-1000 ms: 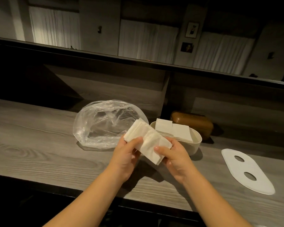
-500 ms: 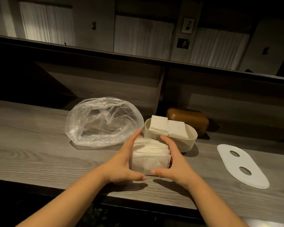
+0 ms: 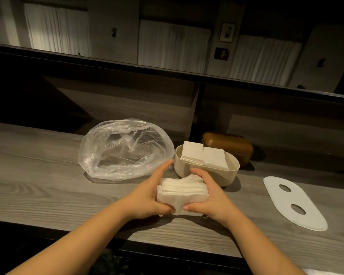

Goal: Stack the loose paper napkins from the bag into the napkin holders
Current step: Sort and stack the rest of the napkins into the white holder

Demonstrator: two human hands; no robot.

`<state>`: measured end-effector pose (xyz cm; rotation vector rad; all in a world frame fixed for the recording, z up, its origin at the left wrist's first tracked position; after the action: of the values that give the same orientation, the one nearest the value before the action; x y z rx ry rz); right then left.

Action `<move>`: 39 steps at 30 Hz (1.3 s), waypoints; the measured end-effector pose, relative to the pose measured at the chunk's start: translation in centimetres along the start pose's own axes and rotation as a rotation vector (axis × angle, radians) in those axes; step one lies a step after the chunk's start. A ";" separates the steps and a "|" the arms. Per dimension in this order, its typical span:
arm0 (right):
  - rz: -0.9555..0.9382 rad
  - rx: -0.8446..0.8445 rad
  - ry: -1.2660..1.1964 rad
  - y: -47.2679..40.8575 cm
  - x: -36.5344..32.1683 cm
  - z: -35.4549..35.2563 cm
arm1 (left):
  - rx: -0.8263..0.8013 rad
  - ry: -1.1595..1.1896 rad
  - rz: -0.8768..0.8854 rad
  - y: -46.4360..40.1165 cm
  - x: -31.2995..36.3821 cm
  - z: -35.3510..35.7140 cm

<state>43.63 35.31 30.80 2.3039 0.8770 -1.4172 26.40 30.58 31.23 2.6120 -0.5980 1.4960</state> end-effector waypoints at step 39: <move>0.121 0.067 0.302 -9.2 -10.2 -3.3 | 0.184 0.813 -0.021 -4.1 -1.3 -1.1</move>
<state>36.73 40.70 41.95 2.6184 0.7625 -1.0820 26.39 35.02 31.20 1.8111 -0.3416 2.4471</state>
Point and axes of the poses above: each hand's wrist, its own y-axis away from the middle knuckle, its own z-axis out of the palm, x = y × z, the point moved 6 cm from there along -y, towards the middle knuckle, and after that the axes turned 8 degrees about -x, right-handed, at the moved point
